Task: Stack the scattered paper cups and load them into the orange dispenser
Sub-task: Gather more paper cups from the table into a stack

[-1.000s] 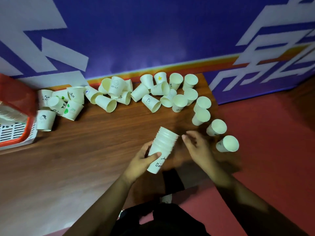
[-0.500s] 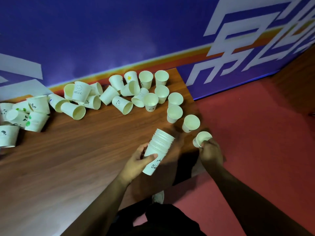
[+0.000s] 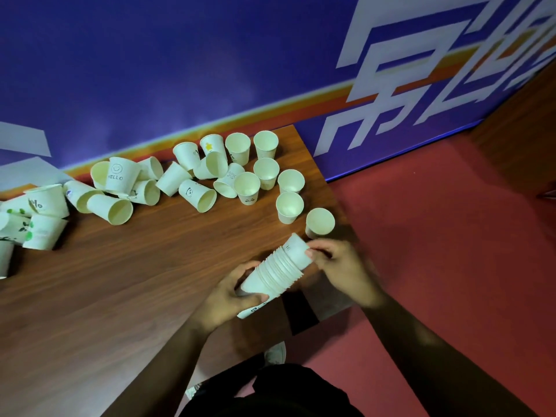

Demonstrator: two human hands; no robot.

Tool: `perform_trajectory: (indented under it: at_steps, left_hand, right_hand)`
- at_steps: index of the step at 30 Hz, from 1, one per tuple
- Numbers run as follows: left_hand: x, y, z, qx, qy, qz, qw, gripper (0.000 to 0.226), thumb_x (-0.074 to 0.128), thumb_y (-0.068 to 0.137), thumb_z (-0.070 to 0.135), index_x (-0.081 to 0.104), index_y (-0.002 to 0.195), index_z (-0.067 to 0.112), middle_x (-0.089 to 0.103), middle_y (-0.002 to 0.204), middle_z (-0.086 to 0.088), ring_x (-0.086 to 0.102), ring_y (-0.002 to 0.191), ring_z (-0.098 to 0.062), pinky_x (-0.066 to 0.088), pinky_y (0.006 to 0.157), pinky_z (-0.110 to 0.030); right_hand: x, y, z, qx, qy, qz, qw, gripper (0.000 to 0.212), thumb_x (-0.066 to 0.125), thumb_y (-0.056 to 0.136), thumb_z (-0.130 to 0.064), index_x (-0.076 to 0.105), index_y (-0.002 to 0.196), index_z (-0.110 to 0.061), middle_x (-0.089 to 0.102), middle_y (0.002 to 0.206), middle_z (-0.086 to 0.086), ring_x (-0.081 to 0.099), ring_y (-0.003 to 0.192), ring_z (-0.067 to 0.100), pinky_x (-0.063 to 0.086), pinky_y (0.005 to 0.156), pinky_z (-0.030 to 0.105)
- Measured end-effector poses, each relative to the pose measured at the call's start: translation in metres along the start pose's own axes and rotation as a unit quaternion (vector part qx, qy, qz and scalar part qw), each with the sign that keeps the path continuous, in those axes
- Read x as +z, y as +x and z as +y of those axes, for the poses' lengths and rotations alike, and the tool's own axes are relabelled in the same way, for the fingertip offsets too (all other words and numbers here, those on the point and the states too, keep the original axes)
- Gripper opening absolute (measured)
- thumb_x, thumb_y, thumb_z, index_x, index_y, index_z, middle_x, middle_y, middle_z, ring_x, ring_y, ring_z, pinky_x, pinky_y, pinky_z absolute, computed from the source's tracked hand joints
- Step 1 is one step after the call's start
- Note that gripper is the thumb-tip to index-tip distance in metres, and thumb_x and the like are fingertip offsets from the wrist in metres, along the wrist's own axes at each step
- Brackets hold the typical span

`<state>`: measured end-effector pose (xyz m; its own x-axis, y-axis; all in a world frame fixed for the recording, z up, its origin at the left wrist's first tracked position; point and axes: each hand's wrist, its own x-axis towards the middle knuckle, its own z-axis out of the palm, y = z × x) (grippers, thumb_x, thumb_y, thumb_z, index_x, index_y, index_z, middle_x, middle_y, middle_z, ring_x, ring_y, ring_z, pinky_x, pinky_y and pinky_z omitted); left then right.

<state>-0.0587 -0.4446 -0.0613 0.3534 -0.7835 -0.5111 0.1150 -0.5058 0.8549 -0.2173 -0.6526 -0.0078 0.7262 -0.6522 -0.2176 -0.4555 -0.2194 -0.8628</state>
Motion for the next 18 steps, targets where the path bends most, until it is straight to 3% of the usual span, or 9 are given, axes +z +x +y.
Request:
perform_trajectory:
  at_steps: [3,5,7,10,12,15,18]
  left_hand:
    - [0.001,0.0,0.006,0.008,-0.031,0.022,0.999,0.068,0.086,0.067,0.033,0.059,0.129,0.038,0.07,0.121,0.01,0.067,0.112,-0.011,0.054,0.091,-0.026]
    - [-0.003,-0.001,0.006,0.006,-0.048,0.035,0.998,0.066,0.085,0.067,0.03,0.058,0.128,0.037,0.071,0.12,0.009,0.068,0.11,-0.012,0.055,0.089,-0.026]
    - [-0.008,-0.003,0.003,0.001,-0.063,0.046,0.997,0.068,0.085,0.069,0.032,0.058,0.13,0.036,0.071,0.122,0.004,0.068,0.111,-0.015,0.056,0.091,-0.031]
    - [-0.011,-0.006,-0.001,-0.002,-0.078,0.06,0.995,0.066,0.084,0.073,0.026,0.057,0.133,0.032,0.07,0.124,0.0,0.068,0.113,-0.019,0.056,0.094,-0.034]
    - [-0.011,-0.007,-0.003,-0.001,-0.085,0.068,0.994,0.063,0.083,0.075,0.02,0.058,0.132,0.029,0.071,0.123,0.0,0.069,0.111,-0.019,0.057,0.089,-0.03]
    - [-0.008,-0.01,-0.004,-0.002,-0.099,0.071,0.992,0.06,0.082,0.081,0.008,0.058,0.132,0.028,0.071,0.122,0.001,0.069,0.11,-0.018,0.057,0.085,-0.027]
    - [-0.007,-0.014,-0.006,-0.004,-0.108,0.077,0.991,0.057,0.077,0.084,0.003,0.058,0.132,0.026,0.072,0.121,0.002,0.069,0.109,-0.017,0.057,0.085,-0.026]
  right_hand:
    - [0.019,0.001,-0.008,-0.015,0.003,-0.073,0.997,0.013,0.061,0.093,-0.009,0.073,0.096,-0.006,0.058,0.058,-0.023,0.053,0.056,-0.001,0.041,0.059,0.015]
    - [0.026,0.006,-0.009,-0.015,-0.003,-0.093,0.996,0.015,0.057,0.096,-0.014,0.072,0.093,-0.011,0.058,0.061,-0.021,0.053,0.059,-0.002,0.042,0.062,0.018]
    - [0.024,0.018,-0.008,0.012,0.022,-0.045,0.999,0.015,0.06,0.095,-0.018,0.072,0.102,-0.014,0.064,0.077,-0.016,0.058,0.069,-0.001,0.044,0.07,0.019]
    - [0.011,0.044,0.008,0.024,-0.146,0.08,0.986,0.028,0.067,0.09,-0.023,0.067,0.115,-0.011,0.061,0.117,0.002,0.06,0.104,0.017,0.041,0.083,0.022]
    - [0.005,0.058,0.02,0.057,-0.241,0.083,0.965,0.039,0.067,0.089,-0.025,0.062,0.124,-0.007,0.052,0.131,0.008,0.057,0.113,0.026,0.043,0.088,0.03]
    - [0.004,0.073,0.039,0.072,-0.336,0.026,0.939,0.038,0.063,0.091,-0.025,0.062,0.124,-0.007,0.05,0.134,0.007,0.059,0.112,0.03,0.049,0.09,0.037]
    - [0.005,0.076,0.05,0.055,-0.409,-0.009,0.911,0.025,0.058,0.092,-0.019,0.067,0.113,-0.009,0.06,0.12,0.009,0.063,0.104,0.029,0.052,0.084,0.036]
